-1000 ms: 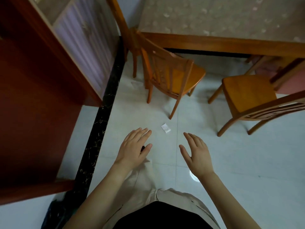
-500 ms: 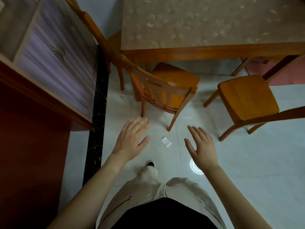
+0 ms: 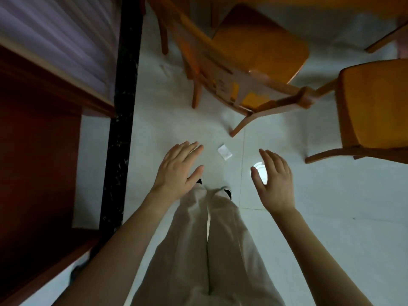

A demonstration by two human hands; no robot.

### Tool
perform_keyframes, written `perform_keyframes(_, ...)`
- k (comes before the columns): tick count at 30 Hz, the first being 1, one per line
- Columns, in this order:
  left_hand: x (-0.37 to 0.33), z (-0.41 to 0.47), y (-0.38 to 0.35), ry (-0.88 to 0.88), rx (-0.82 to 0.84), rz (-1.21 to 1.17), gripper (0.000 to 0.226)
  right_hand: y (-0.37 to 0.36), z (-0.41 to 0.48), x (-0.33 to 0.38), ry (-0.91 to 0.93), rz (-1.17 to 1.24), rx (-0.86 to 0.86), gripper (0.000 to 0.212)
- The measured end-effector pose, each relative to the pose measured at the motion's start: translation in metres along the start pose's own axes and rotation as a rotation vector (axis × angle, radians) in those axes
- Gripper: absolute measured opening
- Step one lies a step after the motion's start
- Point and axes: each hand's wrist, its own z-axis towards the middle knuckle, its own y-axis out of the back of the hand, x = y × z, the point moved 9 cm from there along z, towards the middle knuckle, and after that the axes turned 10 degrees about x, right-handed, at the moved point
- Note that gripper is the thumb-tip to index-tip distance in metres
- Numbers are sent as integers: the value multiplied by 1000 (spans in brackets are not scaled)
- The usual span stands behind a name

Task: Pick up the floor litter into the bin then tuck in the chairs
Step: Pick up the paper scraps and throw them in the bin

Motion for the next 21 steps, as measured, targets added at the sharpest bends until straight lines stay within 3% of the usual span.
perform_keyframes(7, 86, 72, -125, 79, -94, -70, 52, -142, 98, -58, 58, 56, 79, 59)
perform_keyframes(14, 211, 171, -313, 57, -149, -24, 54, -368, 218, -156, 99, -7, 117, 62)
perform_keyframes(21, 307, 233, -476, -82, 23, 51, 56, -546, 295, -274, -26, -40, 142, 69)
